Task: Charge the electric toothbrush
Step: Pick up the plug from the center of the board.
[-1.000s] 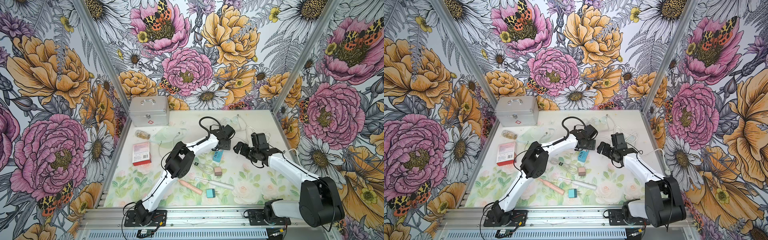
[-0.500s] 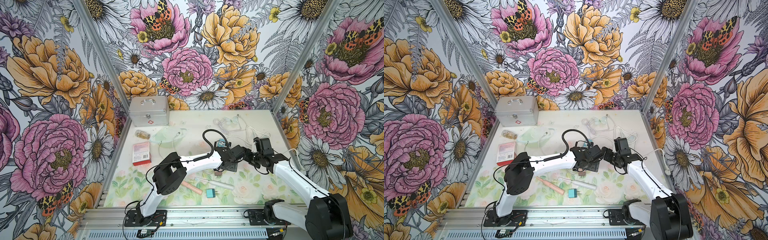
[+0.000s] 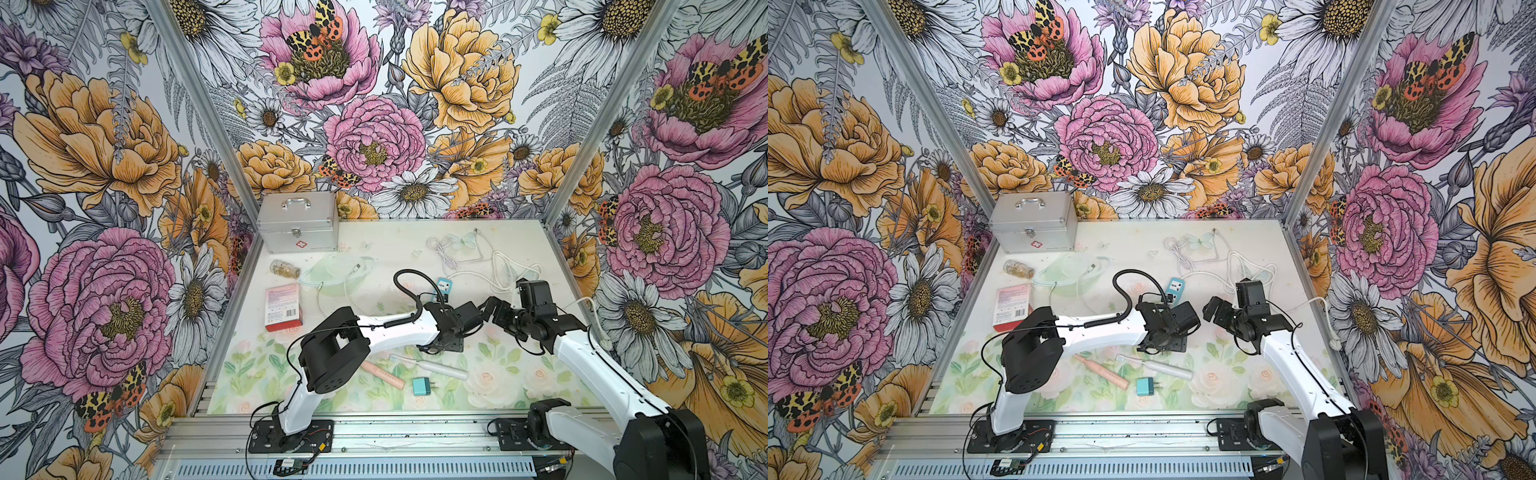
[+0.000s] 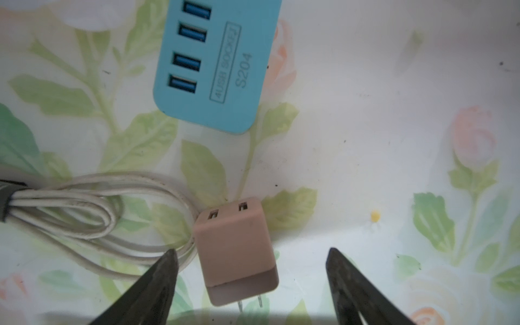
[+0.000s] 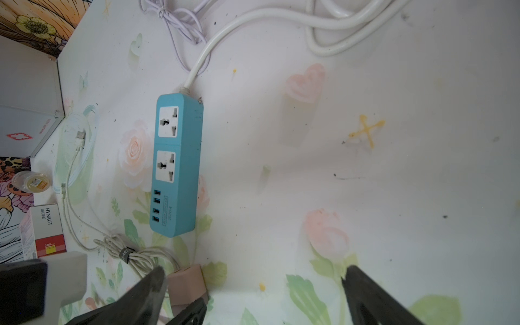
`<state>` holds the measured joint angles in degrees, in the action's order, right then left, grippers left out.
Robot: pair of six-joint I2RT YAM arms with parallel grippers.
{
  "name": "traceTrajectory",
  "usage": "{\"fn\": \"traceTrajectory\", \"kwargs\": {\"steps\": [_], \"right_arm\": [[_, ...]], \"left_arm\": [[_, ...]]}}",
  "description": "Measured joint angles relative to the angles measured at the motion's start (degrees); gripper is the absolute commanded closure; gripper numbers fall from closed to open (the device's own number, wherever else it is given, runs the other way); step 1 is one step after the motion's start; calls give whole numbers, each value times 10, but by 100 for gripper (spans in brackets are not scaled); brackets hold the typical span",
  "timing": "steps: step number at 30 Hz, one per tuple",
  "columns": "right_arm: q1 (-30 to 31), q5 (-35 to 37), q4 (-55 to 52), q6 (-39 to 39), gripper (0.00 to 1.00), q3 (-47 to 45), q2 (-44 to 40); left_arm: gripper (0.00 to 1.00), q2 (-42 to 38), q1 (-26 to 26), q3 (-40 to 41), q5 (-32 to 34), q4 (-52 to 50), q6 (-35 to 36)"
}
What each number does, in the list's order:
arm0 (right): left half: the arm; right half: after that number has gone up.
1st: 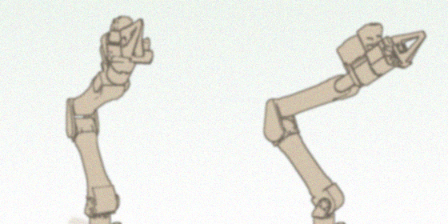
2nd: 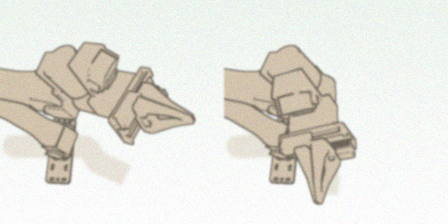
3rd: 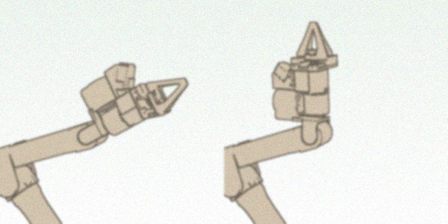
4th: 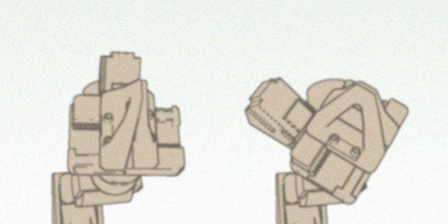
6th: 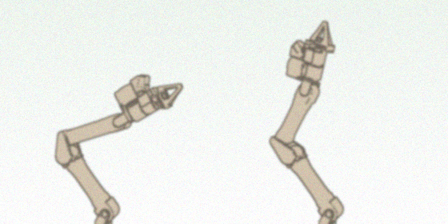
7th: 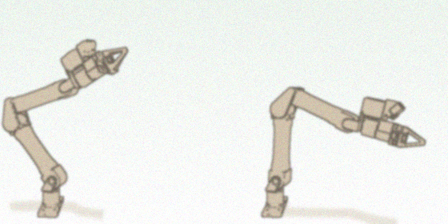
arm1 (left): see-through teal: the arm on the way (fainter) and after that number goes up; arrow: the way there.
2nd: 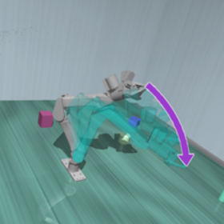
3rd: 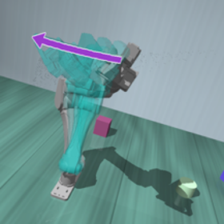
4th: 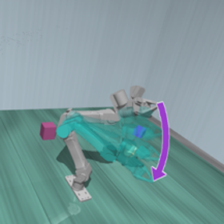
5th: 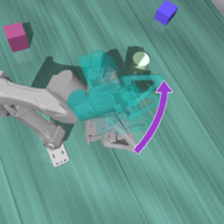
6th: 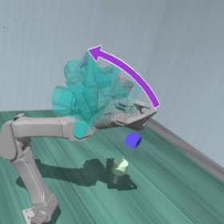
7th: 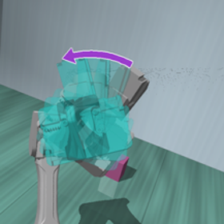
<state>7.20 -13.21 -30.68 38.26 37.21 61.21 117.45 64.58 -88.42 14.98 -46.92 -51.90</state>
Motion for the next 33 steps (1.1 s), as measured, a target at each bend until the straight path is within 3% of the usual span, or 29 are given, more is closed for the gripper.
{"fn": "traceTrajectory", "kwargs": {"steps": [8, 14, 22, 28, 33], "right_arm": [[-8, -5, -3, -5, 3, 0, 0], [-17, -22, -4, -14, 10, 0, 0], [-21, -60, -4, -24, 19, 0, 3], [-21, -124, -7, -23, 20, 0, 0], [-24, -195, -31, -19, 19, 3, -19]], "left_arm": [[34, 14, -9, 3, -10, -2, -5], [50, 31, -13, -7, -30, -9, 8], [63, 30, -13, -7, -37, -10, 28], [66, 7, -9, -7, -11, -9, 99], [74, -73, -18, 37, 3, 39, 210]]}}
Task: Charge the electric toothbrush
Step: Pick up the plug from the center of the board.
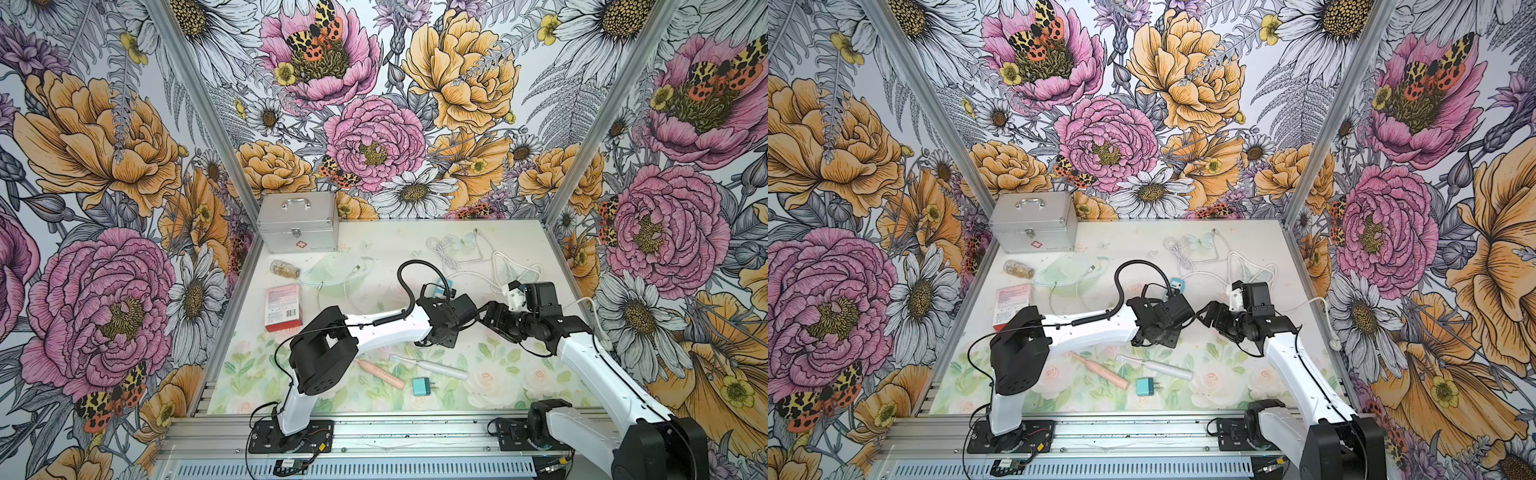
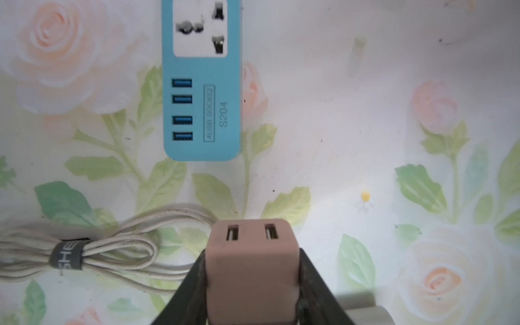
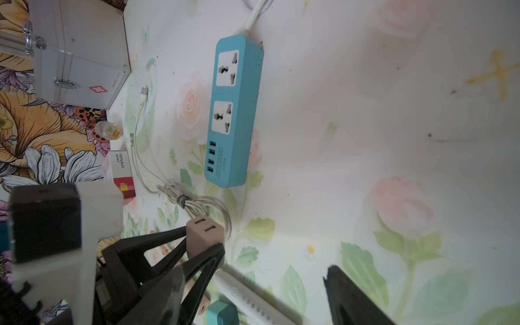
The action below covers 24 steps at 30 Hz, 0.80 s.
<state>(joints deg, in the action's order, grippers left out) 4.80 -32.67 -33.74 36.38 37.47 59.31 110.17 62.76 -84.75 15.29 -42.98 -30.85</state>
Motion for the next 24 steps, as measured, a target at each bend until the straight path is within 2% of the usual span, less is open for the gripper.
{"fn": "traceTrajectory", "kwargs": {"steps": [2, 6, 8, 11, 13, 18, 24], "right_arm": [[0, -28, -10, 5, 20, 7, -1], [1, -73, -22, 19, 24, 33, -2], [9, -88, -27, 26, 25, 49, 2], [35, -101, -29, 33, 27, 75, 21], [58, -106, -31, 37, 28, 93, 38], [110, -106, -33, 45, 35, 137, 82], [119, -105, -33, 45, 48, 144, 97]], "left_arm": [[81, -40, -10, 36, -6, 35, 48], [85, -118, -54, 144, -59, 148, 157], [100, -147, -76, 198, -94, 206, 209], [100, -182, -106, 262, -153, 273, 276], [100, -193, -113, 273, -183, 294, 315], [100, -213, -81, 267, -229, 336, 407], [100, -233, -73, 266, -272, 354, 450]]}}
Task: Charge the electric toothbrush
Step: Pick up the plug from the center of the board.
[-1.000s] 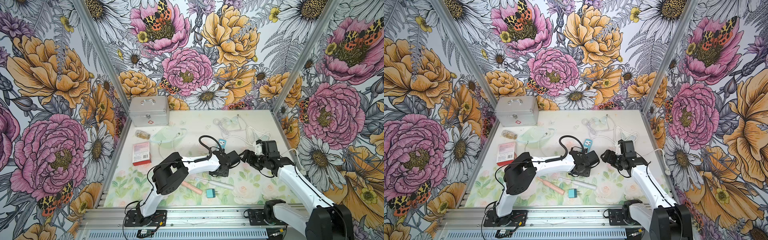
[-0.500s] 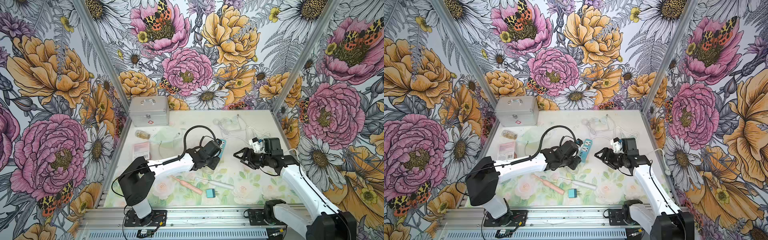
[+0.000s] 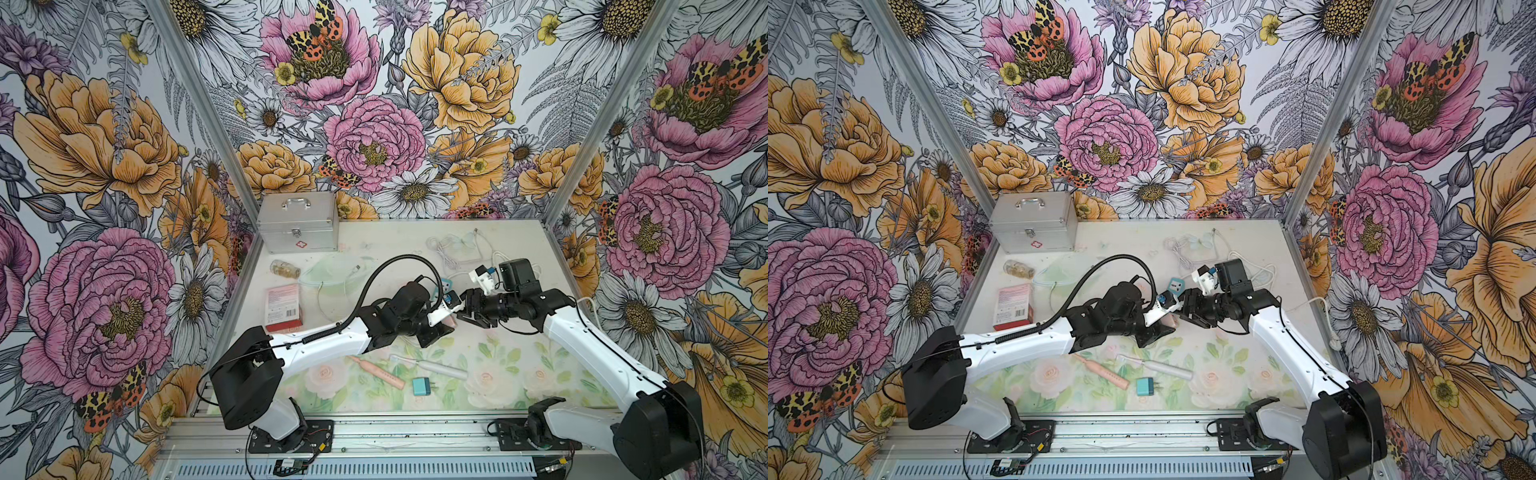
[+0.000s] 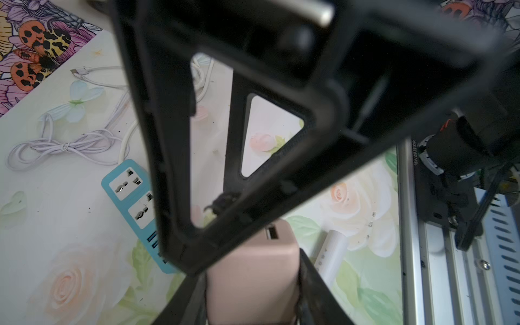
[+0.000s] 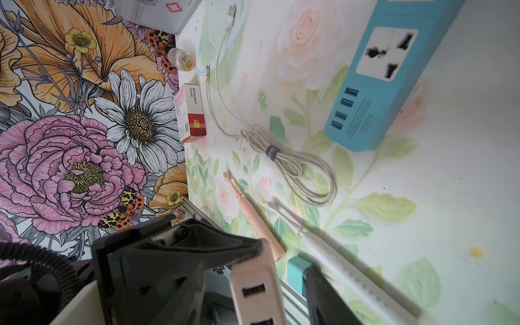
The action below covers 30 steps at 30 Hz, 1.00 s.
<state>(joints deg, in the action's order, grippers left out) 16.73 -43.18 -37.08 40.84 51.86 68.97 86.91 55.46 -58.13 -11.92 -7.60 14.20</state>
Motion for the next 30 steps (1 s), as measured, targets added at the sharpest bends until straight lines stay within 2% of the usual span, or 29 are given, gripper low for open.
{"fn": "traceTrajectory", "kwargs": {"steps": [6, 10, 12, 14, 16, 17, 18, 20, 21, 22, 25, 30], "right_arm": [[21, -2, 3, 0, 51, 0, -5], [32, -2, 5, 0, 58, 0, -6], [35, -6, 13, -3, 70, 0, -6], [36, -7, 18, -14, 72, 0, -6], [36, -6, 25, -19, 80, 0, -6], [36, -6, 26, -19, 81, 0, -6], [36, -4, 27, -19, 81, 0, -6], [36, 2, 26, -15, 81, 0, -7], [35, 11, 26, -10, 81, 0, -7], [29, 24, 25, -2, 82, 0, -6], [15, 83, 10, 22, 83, 15, 8], [21, 231, -26, 54, 88, 98, 85]], "left_arm": [[100, -5, -15, -3, -24, 2, 11], [100, -5, -17, -16, -35, 2, 13], [100, -5, -18, -19, -39, 2, 12], [100, -5, -22, -19, -49, 1, 10], [100, -5, -26, -19, -57, 2, 10], [82, -5, -27, -20, -58, 2, 10], [56, -5, -28, -20, -58, 2, 10], [41, -5, -29, -20, -57, 2, 9], [29, -5, -30, -20, -55, 2, 4], [22, -6, -32, -19, -54, 3, -3], [9, -24, -53, 8, -39, 33, -46], [8, -43, -104, 32, 26, 38, -155]]}}
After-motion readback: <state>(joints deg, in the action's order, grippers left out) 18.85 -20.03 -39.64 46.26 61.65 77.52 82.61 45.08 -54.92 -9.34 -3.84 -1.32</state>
